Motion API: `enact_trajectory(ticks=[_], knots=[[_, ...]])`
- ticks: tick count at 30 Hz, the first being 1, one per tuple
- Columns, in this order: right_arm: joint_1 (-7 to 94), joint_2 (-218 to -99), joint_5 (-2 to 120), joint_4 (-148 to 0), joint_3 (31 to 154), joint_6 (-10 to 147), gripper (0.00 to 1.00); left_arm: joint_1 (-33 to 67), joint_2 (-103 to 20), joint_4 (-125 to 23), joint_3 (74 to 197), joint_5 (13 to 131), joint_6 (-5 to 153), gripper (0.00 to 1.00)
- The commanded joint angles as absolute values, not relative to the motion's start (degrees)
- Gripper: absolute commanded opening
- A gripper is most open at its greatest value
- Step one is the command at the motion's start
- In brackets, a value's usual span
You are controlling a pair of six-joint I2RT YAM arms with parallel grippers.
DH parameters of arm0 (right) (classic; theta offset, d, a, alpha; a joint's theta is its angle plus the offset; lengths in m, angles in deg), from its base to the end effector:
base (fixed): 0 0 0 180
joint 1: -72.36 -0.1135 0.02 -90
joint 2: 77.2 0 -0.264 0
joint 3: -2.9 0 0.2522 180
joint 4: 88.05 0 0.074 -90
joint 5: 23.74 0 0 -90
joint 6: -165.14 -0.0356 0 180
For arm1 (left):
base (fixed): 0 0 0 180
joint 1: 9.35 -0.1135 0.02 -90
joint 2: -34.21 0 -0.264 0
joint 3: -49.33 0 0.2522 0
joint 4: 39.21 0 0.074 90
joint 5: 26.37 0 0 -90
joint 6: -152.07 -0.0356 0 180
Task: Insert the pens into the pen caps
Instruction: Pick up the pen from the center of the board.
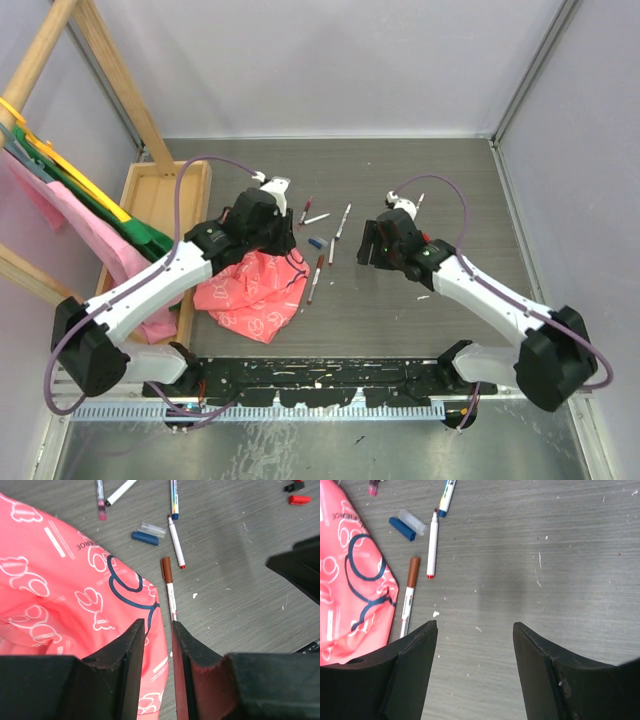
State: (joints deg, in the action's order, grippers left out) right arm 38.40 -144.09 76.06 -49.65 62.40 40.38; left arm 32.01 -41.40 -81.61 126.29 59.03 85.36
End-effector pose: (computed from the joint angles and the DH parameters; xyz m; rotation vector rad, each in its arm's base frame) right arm 0.2046 0.1305 0.2457 0.0998 2.3857 0.3781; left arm 0.2189 -0.1889 0.3033 0.3244 2.3117 -0.4889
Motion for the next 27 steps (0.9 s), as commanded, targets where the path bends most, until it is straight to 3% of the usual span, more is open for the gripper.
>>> enact_trajectory(ticks=[1, 10, 15, 27], knots=[[38.61, -149.81, 81.12, -55.75, 68.69, 38.75, 0.67, 30.94, -35.38, -81.09, 126.16, 61.33, 78.71, 0.31], [38.61, -169.22, 84.87, -56.78, 84.05, 41.9, 0.64, 30.59, -28.46, -84.1, 126.97, 61.56, 74.1, 0.39], [38.61, -180.72, 85.79, -53.93, 93.88, 43.16, 0.63, 30.5, -26.8, -83.11, 123.7, 62.06, 72.09, 0.39], [40.05, -192.51, 87.96, -51.89, 103.41, 43.89, 0.56, 30.53, -27.03, -83.41, 123.03, 61.41, 70.95, 0.38]])
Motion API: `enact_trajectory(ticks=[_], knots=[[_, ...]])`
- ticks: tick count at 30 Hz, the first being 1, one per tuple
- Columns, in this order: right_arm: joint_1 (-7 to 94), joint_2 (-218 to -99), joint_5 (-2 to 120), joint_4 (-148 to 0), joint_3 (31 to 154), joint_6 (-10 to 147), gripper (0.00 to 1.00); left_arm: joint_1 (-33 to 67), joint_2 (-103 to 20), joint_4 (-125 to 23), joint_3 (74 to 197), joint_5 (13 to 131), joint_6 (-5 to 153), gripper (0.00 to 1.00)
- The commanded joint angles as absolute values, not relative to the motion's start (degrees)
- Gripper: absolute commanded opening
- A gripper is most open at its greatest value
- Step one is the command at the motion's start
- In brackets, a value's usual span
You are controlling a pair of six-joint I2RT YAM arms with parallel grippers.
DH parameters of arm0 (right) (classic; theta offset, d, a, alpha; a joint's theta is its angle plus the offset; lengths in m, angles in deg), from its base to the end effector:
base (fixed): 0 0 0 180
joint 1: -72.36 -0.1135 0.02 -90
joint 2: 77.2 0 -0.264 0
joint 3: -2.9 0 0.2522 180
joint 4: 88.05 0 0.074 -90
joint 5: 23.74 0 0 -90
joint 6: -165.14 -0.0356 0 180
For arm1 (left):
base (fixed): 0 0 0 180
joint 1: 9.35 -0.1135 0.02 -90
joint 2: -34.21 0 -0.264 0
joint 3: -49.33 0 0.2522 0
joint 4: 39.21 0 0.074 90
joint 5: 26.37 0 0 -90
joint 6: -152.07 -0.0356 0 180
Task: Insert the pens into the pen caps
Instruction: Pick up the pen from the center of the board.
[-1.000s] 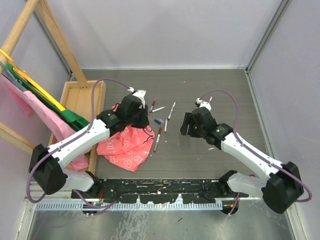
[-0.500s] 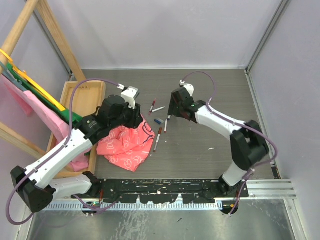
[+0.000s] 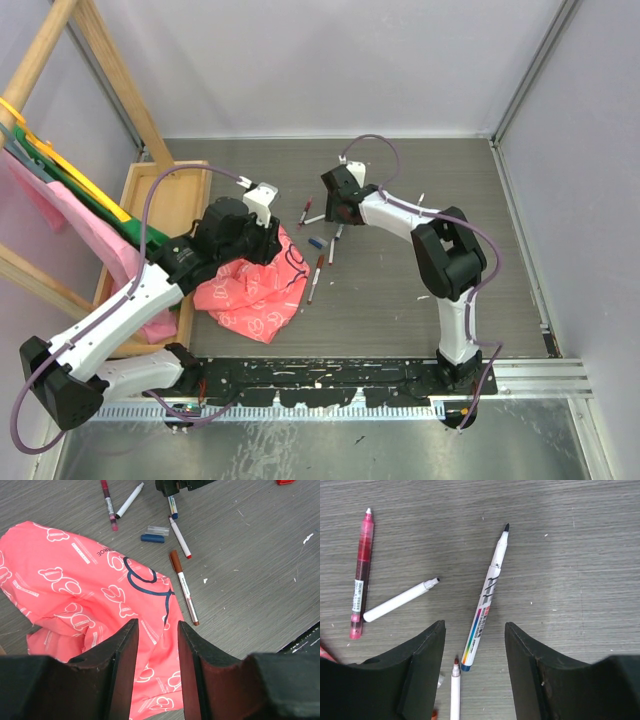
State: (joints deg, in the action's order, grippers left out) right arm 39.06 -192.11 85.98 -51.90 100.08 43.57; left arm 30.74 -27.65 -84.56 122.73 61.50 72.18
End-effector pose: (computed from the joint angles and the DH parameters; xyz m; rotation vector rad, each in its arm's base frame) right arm 0.3700 0.2287 0.1893 0.1011 2.4338 0.0686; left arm 0.1796 -0.1494 0.3358 0.5473 2.1282 -0.4606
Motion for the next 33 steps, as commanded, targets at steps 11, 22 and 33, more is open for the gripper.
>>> enact_trajectory(ticks=[11, 22, 33], knots=[[40.93, -196.99, 85.58, -51.88, 105.95, 46.01, 0.44, 30.5, -29.3, -86.58, 125.83, 61.03, 73.07, 0.37], [41.4, -199.25, 84.89, -51.0, 106.64, 47.38, 0.32, 30.53, -27.88, -85.13, 124.18, 60.59, 73.79, 0.37], [42.03, -192.01, 84.45, -53.72, 100.78, 47.36, 0.13, 30.54, -27.27, -83.09, 123.48, 62.18, 74.9, 0.38]])
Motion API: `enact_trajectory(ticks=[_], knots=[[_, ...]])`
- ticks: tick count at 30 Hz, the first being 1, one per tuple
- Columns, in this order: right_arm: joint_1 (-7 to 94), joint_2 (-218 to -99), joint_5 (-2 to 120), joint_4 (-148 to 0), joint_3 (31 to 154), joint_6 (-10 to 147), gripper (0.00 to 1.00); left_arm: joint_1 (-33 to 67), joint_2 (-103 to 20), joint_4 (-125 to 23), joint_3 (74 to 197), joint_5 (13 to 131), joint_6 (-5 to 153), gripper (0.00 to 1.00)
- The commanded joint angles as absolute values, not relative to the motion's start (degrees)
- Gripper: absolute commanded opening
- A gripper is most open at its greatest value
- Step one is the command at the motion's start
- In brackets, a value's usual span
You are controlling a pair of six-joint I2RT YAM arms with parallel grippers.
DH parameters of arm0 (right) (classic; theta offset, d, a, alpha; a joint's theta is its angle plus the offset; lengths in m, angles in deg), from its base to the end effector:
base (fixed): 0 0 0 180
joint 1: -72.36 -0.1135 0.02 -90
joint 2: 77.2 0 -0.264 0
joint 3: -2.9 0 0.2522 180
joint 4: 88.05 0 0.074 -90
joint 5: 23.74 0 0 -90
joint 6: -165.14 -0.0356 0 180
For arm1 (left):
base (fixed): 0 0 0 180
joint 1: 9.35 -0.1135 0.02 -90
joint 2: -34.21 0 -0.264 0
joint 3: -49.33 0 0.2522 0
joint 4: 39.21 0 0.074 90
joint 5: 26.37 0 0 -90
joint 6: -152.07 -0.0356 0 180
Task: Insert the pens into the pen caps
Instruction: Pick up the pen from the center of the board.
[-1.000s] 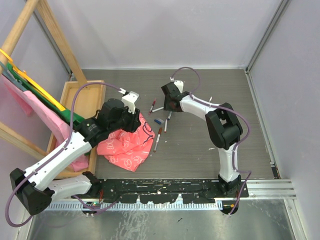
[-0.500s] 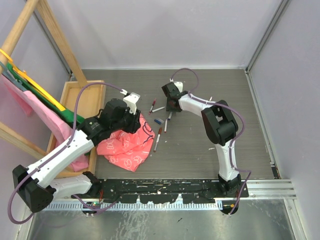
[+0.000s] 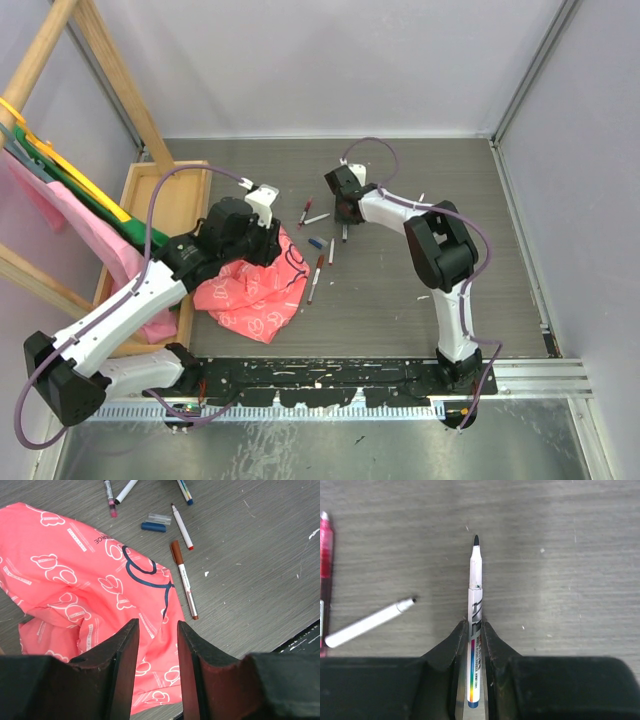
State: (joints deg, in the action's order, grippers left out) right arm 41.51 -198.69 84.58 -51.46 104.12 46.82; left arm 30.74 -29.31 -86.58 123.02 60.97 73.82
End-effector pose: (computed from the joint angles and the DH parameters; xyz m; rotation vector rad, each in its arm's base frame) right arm 0.3950 0.2229 0.1610 0.0644 2.4889 0.0166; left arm 0.1830 -0.1519 0.3281 0.5271 2.1937 -0.4424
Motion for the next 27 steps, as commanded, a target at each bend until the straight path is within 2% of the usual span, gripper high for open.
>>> enact_trajectory(ticks=[1, 3, 14, 22, 27], knots=[[42.03, -189.65, 83.93, -55.47, 98.76, 47.17, 0.12, 30.42, -27.21, -82.77, 123.46, 62.74, 75.1, 0.38], [42.03, -184.48, 82.97, -58.99, 93.89, 46.14, 0.08, 30.43, -26.98, -82.16, 123.28, 63.78, 75.36, 0.38], [42.03, -155.44, 73.62, -78.53, 65.41, 39.55, 0.06, 30.36, -28.7, -75.05, 126.6, 67.28, 77.61, 0.39], [42.03, -139.24, 64.72, -90.97, 56.01, 39.53, 0.06, 30.34, -34.16, -68.13, 132.1, 74.97, 79.69, 0.4], [42.01, -132.23, 63.82, -100.92, 50.65, 32.36, 0.05, 30.33, -34.75, -63.03, 131.91, 78.14, 81.5, 0.43]])
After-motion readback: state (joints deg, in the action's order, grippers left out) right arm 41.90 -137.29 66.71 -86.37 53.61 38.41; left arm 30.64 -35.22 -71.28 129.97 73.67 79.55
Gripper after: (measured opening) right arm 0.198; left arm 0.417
